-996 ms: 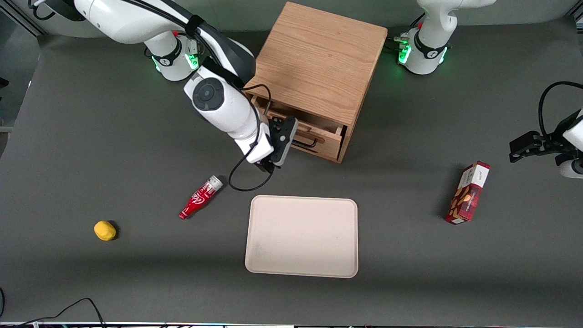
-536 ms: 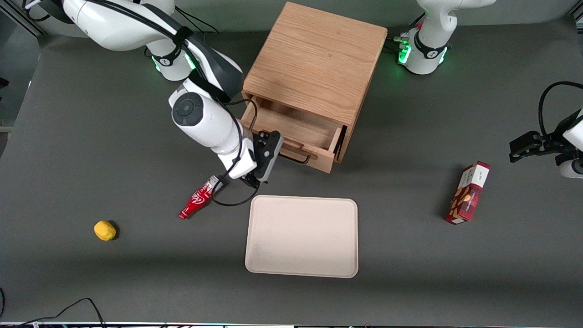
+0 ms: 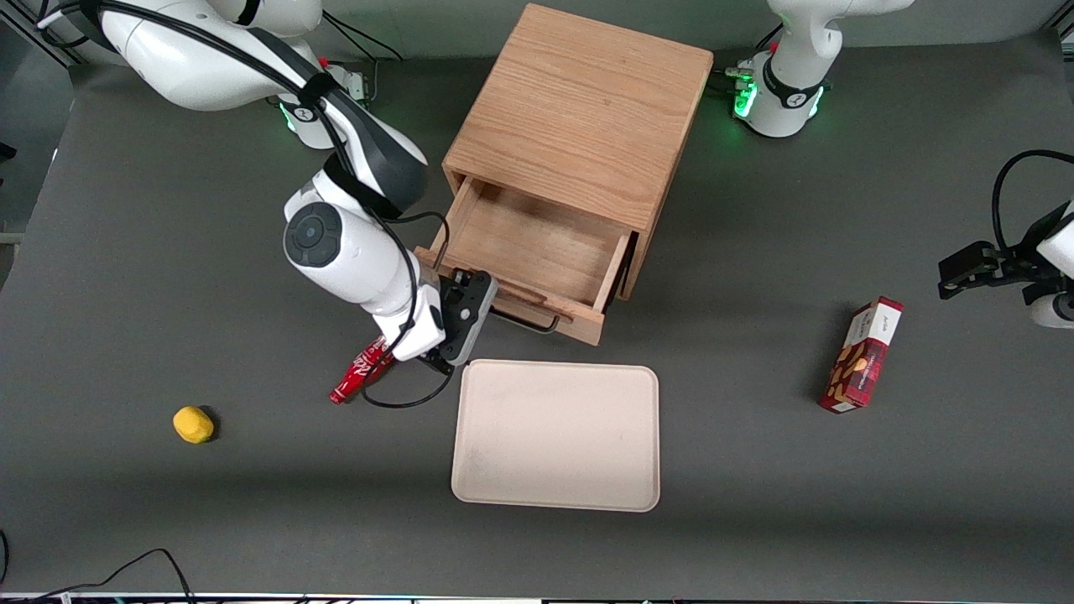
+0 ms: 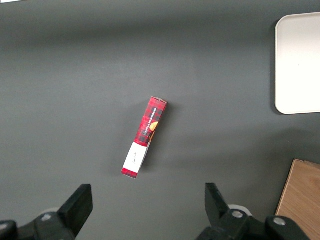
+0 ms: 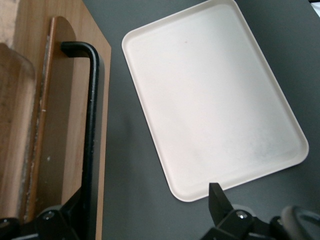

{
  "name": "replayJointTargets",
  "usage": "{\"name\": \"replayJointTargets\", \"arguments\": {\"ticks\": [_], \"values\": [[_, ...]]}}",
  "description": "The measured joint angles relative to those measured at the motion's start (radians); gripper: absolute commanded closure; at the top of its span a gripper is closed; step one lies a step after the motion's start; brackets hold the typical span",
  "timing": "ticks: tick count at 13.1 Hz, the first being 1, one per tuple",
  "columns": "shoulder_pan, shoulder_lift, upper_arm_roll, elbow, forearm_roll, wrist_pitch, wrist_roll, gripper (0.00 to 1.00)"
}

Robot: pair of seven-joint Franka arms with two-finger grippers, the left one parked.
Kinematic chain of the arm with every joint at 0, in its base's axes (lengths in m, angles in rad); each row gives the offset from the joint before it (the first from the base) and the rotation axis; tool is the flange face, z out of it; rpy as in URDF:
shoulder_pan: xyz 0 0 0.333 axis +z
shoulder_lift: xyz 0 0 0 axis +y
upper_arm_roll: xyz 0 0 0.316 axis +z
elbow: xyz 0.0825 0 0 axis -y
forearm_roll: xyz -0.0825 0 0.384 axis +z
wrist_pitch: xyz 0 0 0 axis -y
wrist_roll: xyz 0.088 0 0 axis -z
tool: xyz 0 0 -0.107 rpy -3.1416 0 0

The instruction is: Open upper drawer

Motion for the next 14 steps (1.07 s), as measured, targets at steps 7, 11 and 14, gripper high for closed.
{"name": "replayJointTargets", "arguments": {"ticks": [7, 11, 14], "values": [[0.0, 0.045, -0.016, 0.068, 0.0, -0.03, -0.03, 0.0], [0.0, 0.063, -0.023, 0.094, 0.0, -0.035, -0.043, 0.0], [0.0, 0.072, -0.027, 0.115, 0.0, -0.057, -0.056, 0.0]]}}
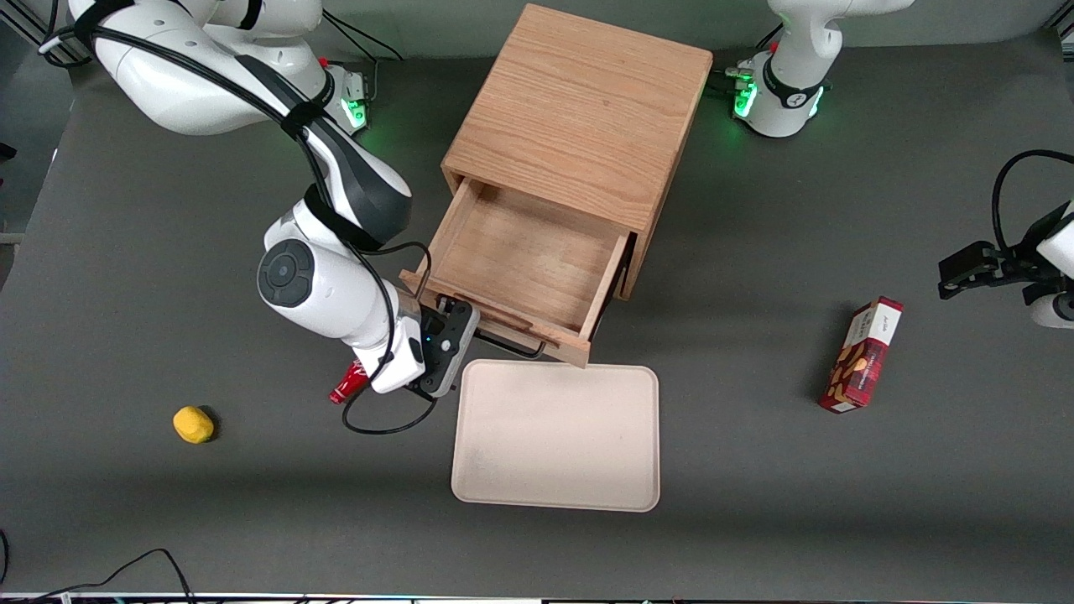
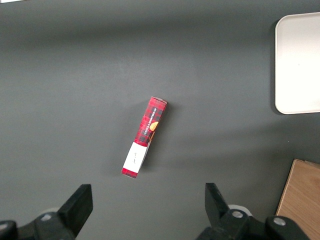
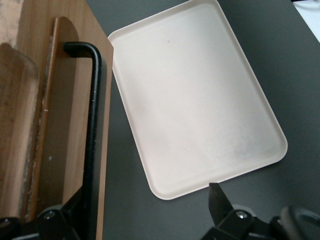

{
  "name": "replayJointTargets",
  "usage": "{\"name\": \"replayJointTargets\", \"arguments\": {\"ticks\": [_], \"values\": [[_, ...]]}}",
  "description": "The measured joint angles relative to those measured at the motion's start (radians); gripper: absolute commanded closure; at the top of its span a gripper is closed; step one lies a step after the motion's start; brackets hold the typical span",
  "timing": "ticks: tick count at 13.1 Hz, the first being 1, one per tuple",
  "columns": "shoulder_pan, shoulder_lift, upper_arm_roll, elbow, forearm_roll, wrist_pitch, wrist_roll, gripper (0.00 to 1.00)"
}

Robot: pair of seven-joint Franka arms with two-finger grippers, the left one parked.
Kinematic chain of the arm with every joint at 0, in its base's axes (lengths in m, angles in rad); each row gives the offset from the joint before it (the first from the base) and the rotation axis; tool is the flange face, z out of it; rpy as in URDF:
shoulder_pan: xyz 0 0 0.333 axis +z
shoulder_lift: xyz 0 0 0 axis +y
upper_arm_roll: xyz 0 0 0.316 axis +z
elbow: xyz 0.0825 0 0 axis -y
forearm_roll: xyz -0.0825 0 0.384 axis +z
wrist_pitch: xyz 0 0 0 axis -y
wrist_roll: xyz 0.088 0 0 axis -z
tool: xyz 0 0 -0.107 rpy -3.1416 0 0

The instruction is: Open upper drawer

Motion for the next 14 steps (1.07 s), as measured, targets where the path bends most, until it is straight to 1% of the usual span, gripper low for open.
{"name": "replayJointTargets", "arguments": {"ticks": [14], "values": [[0.001, 0.05, -0.01, 0.08, 0.0, -0.042, -0.045, 0.0]]}}
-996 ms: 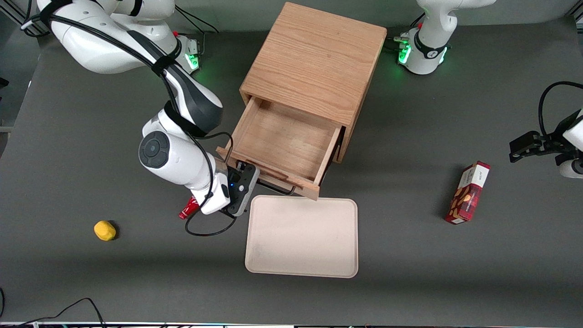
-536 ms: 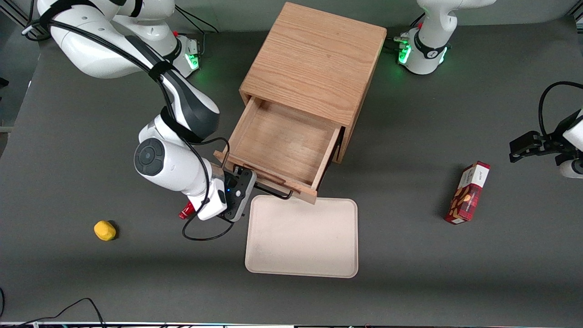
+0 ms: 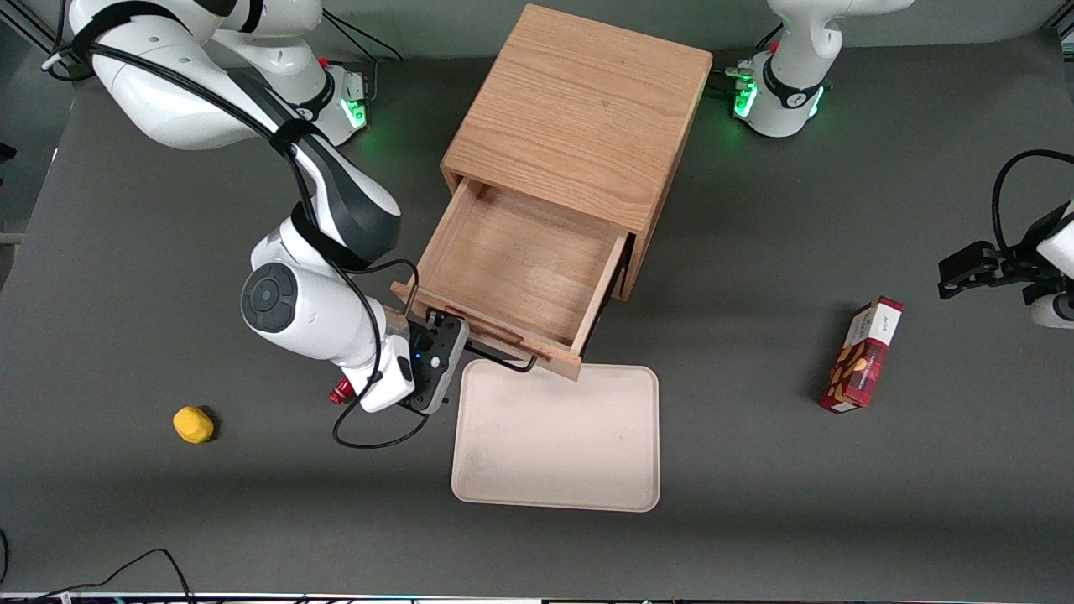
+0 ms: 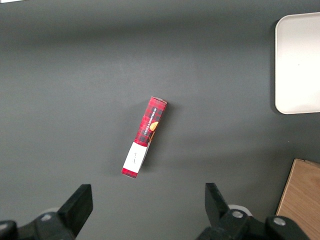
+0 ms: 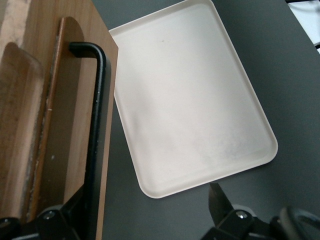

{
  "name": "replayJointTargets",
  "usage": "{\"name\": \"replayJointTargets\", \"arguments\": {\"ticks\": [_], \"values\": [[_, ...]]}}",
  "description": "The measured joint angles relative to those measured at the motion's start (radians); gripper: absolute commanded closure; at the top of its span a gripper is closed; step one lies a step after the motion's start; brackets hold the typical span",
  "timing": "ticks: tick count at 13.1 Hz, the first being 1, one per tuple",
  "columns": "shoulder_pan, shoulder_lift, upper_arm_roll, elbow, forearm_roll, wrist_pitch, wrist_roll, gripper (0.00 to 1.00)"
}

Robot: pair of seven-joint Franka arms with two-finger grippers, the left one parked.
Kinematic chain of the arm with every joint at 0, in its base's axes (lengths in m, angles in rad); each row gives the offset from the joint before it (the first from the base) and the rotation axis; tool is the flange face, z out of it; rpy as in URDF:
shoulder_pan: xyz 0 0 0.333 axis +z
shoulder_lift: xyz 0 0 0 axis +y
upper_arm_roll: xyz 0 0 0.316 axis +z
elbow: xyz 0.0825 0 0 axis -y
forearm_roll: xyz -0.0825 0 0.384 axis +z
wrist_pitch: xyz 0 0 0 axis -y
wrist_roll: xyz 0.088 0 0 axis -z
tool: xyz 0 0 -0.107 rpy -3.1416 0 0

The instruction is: Open upper drawer

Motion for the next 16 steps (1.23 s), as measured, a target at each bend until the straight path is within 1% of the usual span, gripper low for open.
{"name": "replayJointTargets", "arguments": {"ticks": [3, 7, 10, 16], "values": [[0.0, 0.004, -0.005, 0.007, 0.0, -0.003, -0.001, 0.0], [0.009, 0.007, -0.007, 0.049, 0.0, -0.072, 0.008, 0.0], [0.009, 0.007, -0.006, 0.065, 0.003, -0.092, 0.05, 0.0], [0.009, 0.006, 0.005, 0.075, 0.051, -0.12, 0.135, 0.0]]}}
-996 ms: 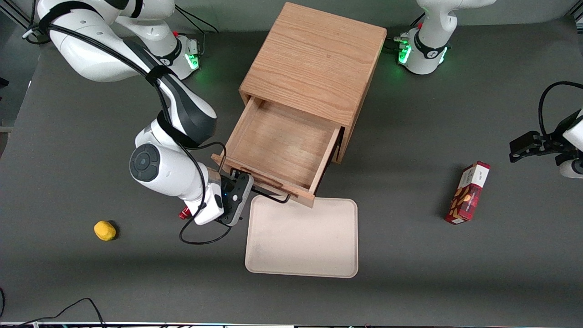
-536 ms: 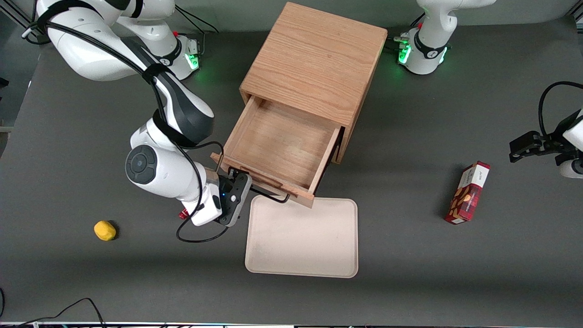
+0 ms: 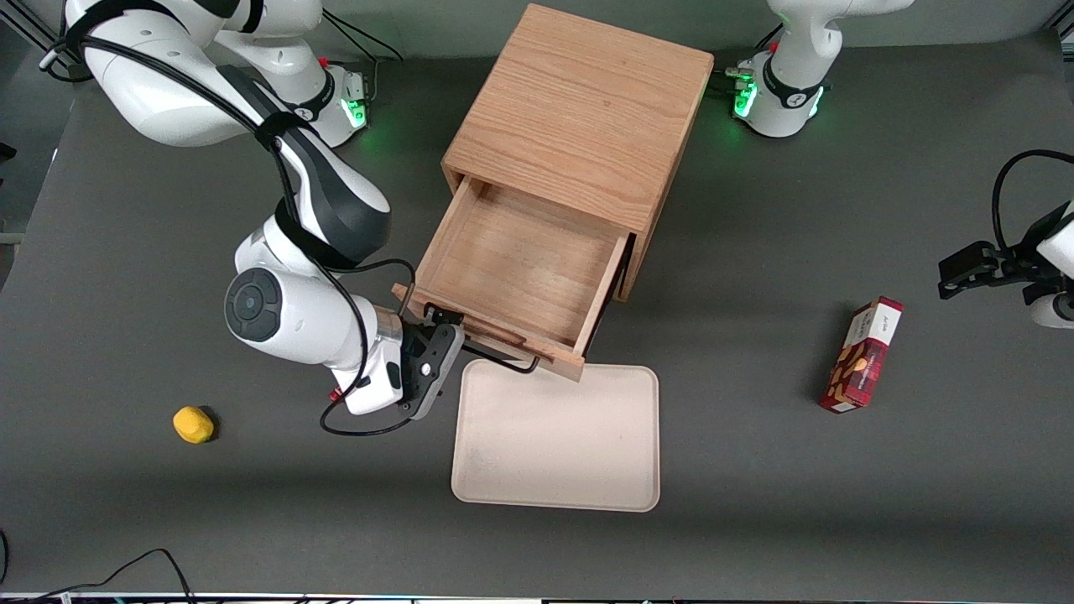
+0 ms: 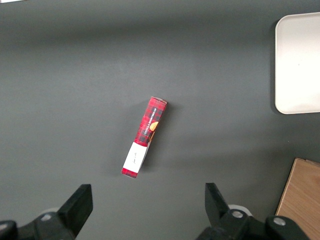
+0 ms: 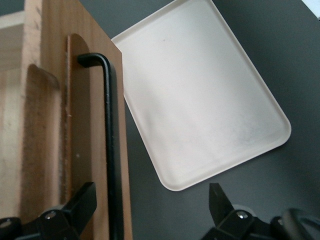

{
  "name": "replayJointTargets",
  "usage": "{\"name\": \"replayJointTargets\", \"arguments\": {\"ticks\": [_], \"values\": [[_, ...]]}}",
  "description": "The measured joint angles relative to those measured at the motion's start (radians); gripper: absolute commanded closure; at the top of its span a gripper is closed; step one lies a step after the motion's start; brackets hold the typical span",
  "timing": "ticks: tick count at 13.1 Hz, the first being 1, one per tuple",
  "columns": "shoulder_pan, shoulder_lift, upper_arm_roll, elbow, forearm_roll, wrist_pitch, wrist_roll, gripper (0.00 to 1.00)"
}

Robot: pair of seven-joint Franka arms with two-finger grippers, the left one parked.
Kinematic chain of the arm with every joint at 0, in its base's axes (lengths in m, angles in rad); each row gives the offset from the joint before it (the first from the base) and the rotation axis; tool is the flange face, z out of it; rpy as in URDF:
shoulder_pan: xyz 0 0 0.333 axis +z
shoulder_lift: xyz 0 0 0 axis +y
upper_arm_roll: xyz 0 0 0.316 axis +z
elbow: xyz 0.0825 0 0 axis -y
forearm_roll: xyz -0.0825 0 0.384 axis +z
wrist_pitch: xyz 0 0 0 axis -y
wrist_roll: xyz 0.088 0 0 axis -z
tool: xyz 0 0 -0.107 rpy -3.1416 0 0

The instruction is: Open upper drawer

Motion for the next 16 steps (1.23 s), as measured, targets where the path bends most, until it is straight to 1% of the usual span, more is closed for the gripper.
{"name": "replayJointTargets", "arguments": {"ticks": [3, 7, 10, 11, 12, 13, 16], "values": [[0.001, -0.004, 0.007, 0.025, 0.015, -0.069, 0.02, 0.0], [-0.003, -0.016, 0.01, 0.13, 0.022, -0.246, 0.044, 0.0], [-0.014, -0.032, -0.005, 0.191, 0.021, -0.335, 0.066, 0.0], [-0.018, -0.055, -0.03, 0.203, 0.021, -0.355, 0.092, 0.0], [-0.019, -0.091, -0.076, 0.212, 0.021, -0.371, 0.113, 0.0], [-0.018, -0.137, -0.145, 0.219, 0.021, -0.384, 0.124, 0.0], [-0.023, -0.267, -0.392, 0.217, 0.02, -0.408, 0.126, 0.0]]}}
